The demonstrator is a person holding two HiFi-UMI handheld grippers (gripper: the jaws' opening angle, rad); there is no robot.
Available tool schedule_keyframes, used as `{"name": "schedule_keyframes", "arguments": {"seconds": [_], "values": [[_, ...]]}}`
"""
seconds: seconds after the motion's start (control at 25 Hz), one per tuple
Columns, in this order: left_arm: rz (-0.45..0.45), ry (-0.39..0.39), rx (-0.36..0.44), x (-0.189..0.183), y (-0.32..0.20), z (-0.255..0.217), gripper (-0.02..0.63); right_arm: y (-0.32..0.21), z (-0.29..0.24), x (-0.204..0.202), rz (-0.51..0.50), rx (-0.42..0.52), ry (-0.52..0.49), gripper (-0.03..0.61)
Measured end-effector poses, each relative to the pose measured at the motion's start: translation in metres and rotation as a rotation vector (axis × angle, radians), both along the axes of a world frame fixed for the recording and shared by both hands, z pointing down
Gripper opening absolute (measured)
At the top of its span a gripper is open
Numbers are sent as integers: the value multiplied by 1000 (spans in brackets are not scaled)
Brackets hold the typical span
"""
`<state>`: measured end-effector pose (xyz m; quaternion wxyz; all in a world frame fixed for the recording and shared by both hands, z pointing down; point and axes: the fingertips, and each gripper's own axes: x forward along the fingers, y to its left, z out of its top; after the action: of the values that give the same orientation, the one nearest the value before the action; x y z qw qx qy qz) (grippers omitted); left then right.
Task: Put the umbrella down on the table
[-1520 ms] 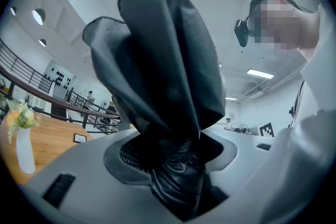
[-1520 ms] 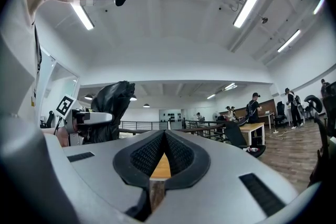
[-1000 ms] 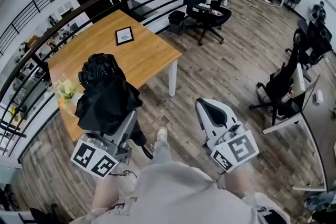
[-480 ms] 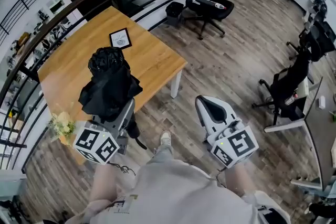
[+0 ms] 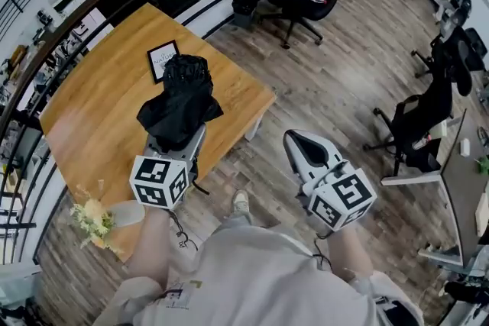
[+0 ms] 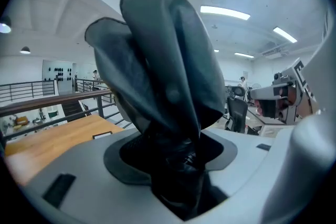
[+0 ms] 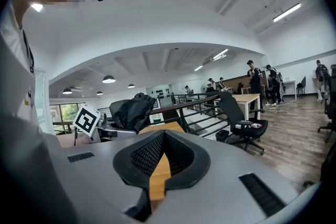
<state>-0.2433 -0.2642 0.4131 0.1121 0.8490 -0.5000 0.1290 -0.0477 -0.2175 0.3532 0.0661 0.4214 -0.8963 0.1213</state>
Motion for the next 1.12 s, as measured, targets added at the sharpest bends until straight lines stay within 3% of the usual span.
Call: {"name": "schedule_keyframes", "arguments": {"seconds": [0.16, 0.36, 0.56, 1.12], "values": [[51, -14, -27, 13, -35, 20, 259, -23, 14, -1, 32, -45, -8, 28], [117, -90, -145, 38, -69, 60, 259, -42, 42, -3, 41, -110, 0, 28], [129, -123, -215, 57, -96, 96, 258, -61, 74, 3, 44, -181, 9, 28], [162, -214, -434, 103, -139, 225, 258, -119, 143, 66, 56, -280, 98, 28]]}}
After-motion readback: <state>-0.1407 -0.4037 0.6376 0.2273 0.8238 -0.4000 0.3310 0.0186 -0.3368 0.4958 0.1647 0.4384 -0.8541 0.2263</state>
